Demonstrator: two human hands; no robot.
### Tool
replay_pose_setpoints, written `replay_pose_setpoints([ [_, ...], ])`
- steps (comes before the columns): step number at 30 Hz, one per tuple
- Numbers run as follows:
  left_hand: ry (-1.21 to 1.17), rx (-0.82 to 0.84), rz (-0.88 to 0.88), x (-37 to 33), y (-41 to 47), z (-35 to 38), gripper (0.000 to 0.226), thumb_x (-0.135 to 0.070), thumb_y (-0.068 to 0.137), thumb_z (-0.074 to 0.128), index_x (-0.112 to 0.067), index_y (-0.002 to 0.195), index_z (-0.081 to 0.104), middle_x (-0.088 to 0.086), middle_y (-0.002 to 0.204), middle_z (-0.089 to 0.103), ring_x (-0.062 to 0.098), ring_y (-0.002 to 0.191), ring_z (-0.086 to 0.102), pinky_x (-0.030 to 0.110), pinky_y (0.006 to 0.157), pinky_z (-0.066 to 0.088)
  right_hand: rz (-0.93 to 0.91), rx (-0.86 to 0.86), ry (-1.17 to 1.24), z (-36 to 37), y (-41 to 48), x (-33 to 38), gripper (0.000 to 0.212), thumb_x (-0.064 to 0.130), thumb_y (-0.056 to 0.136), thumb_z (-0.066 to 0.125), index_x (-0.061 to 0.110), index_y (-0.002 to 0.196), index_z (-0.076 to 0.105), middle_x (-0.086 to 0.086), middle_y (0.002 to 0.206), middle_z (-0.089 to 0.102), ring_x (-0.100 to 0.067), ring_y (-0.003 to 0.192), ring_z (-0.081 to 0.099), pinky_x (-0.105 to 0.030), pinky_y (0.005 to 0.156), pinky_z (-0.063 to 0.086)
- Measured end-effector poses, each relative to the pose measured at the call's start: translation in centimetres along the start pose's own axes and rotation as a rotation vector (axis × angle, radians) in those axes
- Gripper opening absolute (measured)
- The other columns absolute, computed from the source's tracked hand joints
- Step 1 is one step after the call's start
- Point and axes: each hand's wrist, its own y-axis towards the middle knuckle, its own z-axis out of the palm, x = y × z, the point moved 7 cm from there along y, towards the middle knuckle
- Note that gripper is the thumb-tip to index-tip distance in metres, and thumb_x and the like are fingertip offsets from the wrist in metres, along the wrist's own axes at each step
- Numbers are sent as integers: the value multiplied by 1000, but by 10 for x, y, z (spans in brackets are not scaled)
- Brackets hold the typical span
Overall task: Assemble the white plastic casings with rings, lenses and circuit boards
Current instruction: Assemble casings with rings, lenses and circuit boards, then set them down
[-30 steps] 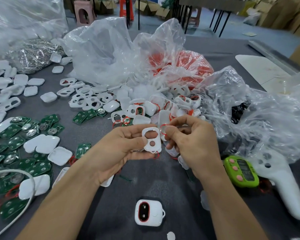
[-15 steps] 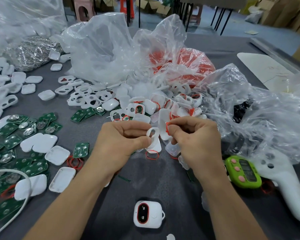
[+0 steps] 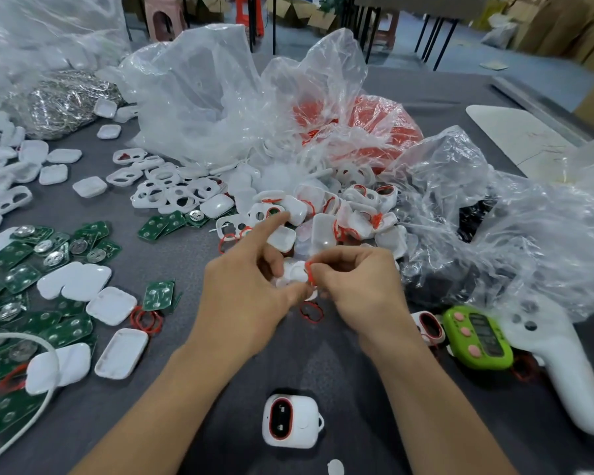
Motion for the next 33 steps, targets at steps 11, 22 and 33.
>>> replay_pose_setpoints([
  [11, -532, 77, -294, 18, 5, 0, 27, 5, 80, 78, -17, 97, 80, 9, 79, 79, 10, 67, 71, 17, 64, 54, -166, -121, -140, -16, -2, 15, 18, 14, 79, 82, 30, 71, 80, 15, 66, 74, -1, 60, 69, -18, 58, 53],
  [22, -535, 92, -279, 18, 2, 7, 21, 5, 79, 80, -12, 90, 82, 9, 80, 79, 12, 67, 73, 18, 58, 53, -496, -216, -500, -2, -26, 42, 5, 23, 84, 78, 27, 83, 80, 9, 71, 74, -12, 66, 64, -26, 66, 49],
  [33, -715, 154, -363, 23, 3, 9, 20, -5, 74, 78, -21, 82, 85, 9, 84, 80, 10, 69, 70, 16, 59, 54, -596, -192, -458, -1, -30, 47, 25, 11, 79, 86, 28, 98, 83, 12, 83, 78, 0, 84, 62, 8, 76, 33],
])
